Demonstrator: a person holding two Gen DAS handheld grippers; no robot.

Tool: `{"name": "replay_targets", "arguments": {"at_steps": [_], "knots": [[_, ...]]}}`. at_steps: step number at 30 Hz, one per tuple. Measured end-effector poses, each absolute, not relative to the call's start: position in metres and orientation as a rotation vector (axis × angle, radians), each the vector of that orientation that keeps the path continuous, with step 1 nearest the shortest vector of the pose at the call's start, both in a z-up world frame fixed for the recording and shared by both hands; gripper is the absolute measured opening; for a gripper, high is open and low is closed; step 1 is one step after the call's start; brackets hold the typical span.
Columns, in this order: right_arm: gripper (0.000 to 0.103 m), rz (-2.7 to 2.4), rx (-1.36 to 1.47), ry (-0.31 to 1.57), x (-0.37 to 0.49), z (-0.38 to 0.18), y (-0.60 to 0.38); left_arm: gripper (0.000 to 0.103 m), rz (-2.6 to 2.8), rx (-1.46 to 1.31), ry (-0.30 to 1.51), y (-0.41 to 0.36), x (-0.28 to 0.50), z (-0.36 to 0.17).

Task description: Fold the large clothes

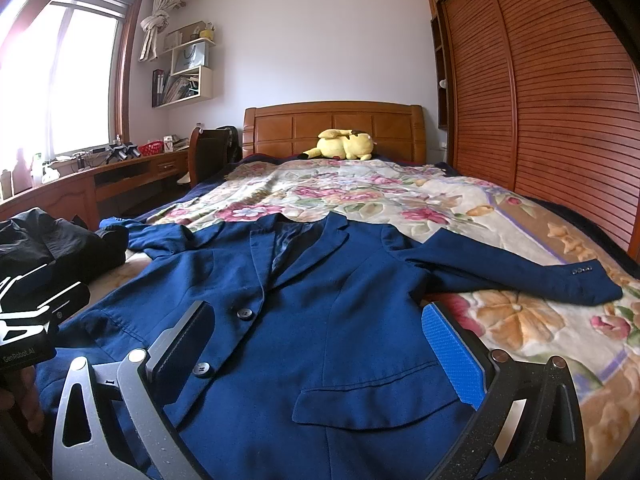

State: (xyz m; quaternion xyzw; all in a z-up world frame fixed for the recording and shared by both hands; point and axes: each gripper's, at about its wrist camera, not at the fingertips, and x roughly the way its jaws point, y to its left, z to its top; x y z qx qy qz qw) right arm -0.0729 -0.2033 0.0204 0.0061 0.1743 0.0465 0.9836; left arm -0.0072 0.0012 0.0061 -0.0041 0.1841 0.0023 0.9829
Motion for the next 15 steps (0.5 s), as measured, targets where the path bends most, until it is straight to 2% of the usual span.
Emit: {"name": "replay_targets", "arguments": {"at_steps": [8,15], "knots": [[0.103,0.111,0.017,0.355,-0.072,0.020,-0.201,0.103,0.000,-0.004,0.373,0.001,-0.007,0.007],[0.103,0.168,0.029,0.368,-0.064,0.031,-0.196,0.103,-0.020,0.007,0.407,0.006,0.004,0.031]]}}
